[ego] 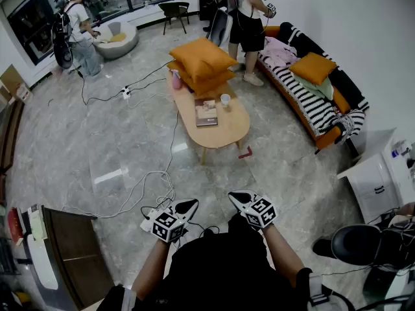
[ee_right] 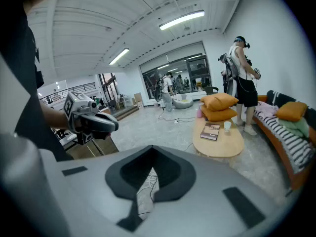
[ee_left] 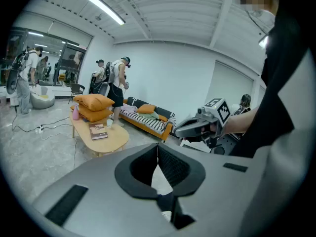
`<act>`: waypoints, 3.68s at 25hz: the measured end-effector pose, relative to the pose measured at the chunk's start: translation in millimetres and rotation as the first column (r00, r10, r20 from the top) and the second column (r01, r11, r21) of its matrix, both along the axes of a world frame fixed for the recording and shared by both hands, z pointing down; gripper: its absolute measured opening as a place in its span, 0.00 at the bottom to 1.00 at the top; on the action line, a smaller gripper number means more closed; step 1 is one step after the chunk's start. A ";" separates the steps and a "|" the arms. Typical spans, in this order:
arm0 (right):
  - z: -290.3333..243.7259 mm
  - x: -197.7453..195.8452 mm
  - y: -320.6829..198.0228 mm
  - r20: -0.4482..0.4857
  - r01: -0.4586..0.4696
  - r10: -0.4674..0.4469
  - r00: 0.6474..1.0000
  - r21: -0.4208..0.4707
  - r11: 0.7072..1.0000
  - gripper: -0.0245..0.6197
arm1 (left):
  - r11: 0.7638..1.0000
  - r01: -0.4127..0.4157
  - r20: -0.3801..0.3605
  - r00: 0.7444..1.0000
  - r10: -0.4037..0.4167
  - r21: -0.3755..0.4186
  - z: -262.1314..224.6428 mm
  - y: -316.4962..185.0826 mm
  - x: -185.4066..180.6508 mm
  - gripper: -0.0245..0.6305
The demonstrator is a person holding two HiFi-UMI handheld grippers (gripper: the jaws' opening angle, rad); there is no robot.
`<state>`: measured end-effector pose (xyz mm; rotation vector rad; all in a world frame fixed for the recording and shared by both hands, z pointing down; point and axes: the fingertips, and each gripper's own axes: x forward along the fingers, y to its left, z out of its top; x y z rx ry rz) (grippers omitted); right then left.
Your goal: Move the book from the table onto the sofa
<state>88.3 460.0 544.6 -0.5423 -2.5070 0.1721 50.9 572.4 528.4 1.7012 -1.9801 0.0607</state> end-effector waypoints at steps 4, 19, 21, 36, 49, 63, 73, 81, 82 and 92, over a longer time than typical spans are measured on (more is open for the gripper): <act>2.5 2.0 -1.6 -0.002 -0.002 0.002 1.000 -0.001 1.000 0.05 | 1.000 -0.002 -0.001 1.000 0.002 -0.001 3.0 -2.4 2.5 0.06; 3.8 2.9 -5.4 -0.017 -0.023 0.022 1.000 -0.054 0.998 0.05 | 1.000 0.022 -0.021 1.000 -0.023 -0.009 4.9 -0.7 3.6 0.06; 6.3 3.3 -6.8 -0.020 -0.015 0.014 1.000 -0.041 0.999 0.05 | 1.000 0.026 -0.022 0.999 -0.026 -0.017 6.8 -1.4 3.7 0.06; 34.2 14.3 -80.1 -0.087 0.068 -0.073 0.994 -0.053 0.996 0.05 | 0.976 0.201 -0.032 0.978 -0.204 -0.078 12.5 -44.9 0.6 0.06; 58.9 28.1 -182.0 -0.193 0.227 -0.235 0.953 -0.064 0.972 0.05 | 0.864 0.503 -0.100 0.860 -0.500 0.013 -28.2 -107.9 -29.3 0.06; 56.7 19.7 -170.1 -0.206 0.315 -0.320 0.925 -0.061 0.947 0.05 | 0.835 0.550 -0.118 0.830 -0.545 0.017 -20.0 -110.9 -28.7 0.06; 72.7 -41.0 -182.0 -0.268 0.223 -0.223 0.937 -0.031 0.974 0.05 | 0.889 0.458 -0.167 0.878 -0.449 0.016 4.1 -128.6 -106.2 0.06; 75.3 -148.5 -151.8 -0.277 0.176 -0.174 0.945 -0.018 0.984 0.05 | 0.932 0.361 -0.221 0.911 -0.350 0.013 23.6 -120.1 -210.5 0.06; 73.5 -164.5 -146.4 -0.271 0.170 -0.167 0.948 -0.012 0.985 0.05 | 0.940 0.341 -0.235 0.914 -0.330 0.008 27.2 -118.9 -222.1 0.06; 68.5 -233.6 -126.2 -0.307 0.212 -0.189 0.933 0.042 0.976 0.05 | 0.977 0.211 -0.292 0.936 -0.195 0.023 38.5 -133.3 -276.8 0.06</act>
